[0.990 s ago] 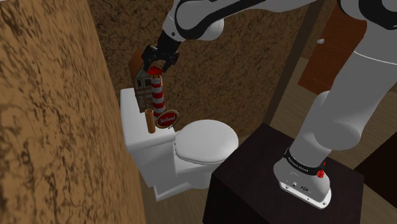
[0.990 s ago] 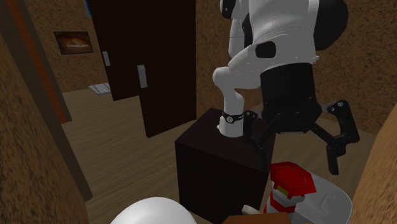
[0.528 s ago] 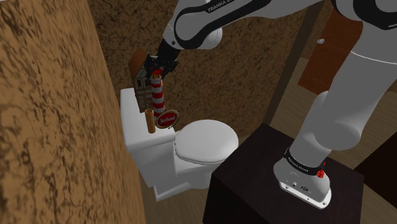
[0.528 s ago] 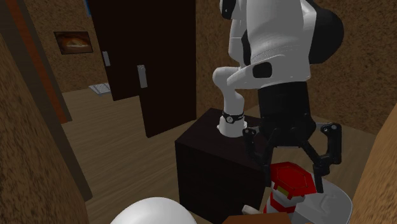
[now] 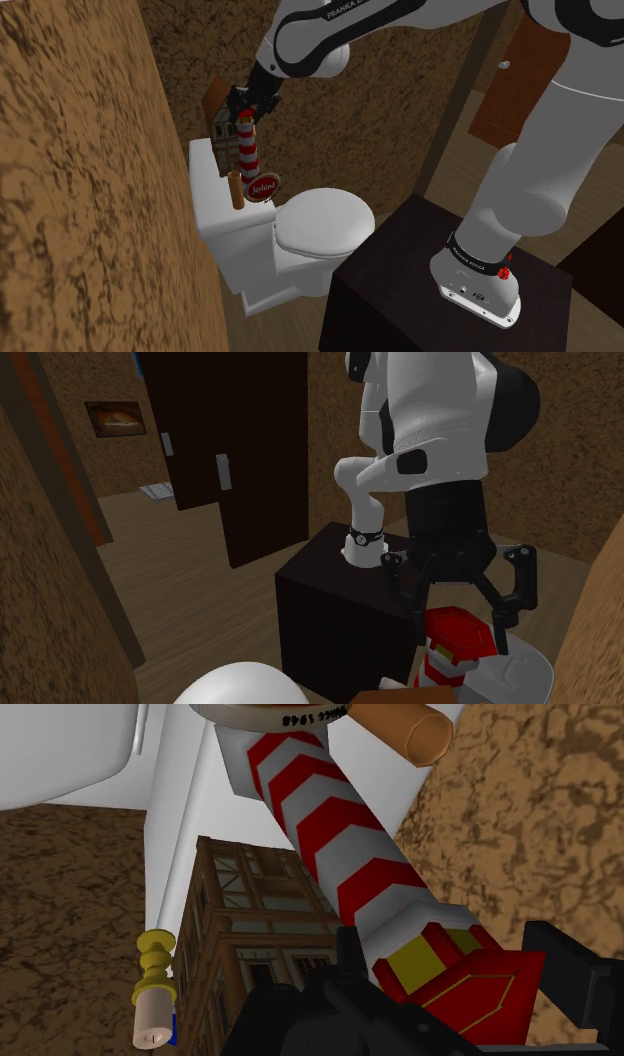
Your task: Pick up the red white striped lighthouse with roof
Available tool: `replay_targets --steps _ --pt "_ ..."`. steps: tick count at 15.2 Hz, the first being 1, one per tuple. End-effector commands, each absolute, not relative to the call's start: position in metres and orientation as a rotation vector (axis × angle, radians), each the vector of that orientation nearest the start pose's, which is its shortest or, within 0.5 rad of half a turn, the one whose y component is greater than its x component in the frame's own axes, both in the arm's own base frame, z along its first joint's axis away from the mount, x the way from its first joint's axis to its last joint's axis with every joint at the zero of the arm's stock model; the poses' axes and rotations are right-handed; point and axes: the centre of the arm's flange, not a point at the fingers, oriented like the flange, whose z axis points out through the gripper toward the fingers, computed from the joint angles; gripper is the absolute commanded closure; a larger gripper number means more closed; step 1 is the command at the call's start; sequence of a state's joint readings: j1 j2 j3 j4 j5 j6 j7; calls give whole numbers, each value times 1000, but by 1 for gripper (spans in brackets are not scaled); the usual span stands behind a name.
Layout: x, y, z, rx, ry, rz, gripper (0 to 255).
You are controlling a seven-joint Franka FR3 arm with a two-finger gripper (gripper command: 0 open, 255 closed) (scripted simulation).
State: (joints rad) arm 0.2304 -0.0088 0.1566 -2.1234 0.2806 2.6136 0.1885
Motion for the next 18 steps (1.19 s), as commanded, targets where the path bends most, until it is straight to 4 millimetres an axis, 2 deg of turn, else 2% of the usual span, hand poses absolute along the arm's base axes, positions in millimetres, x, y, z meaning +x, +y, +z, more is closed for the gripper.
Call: replay_targets --steps 1,16,18 --pt "539 214 468 -2753 11 -587 255" --pt "539 214 547 -2753 11 -587 255" --pt "539 214 548 -2753 11 -587 255"
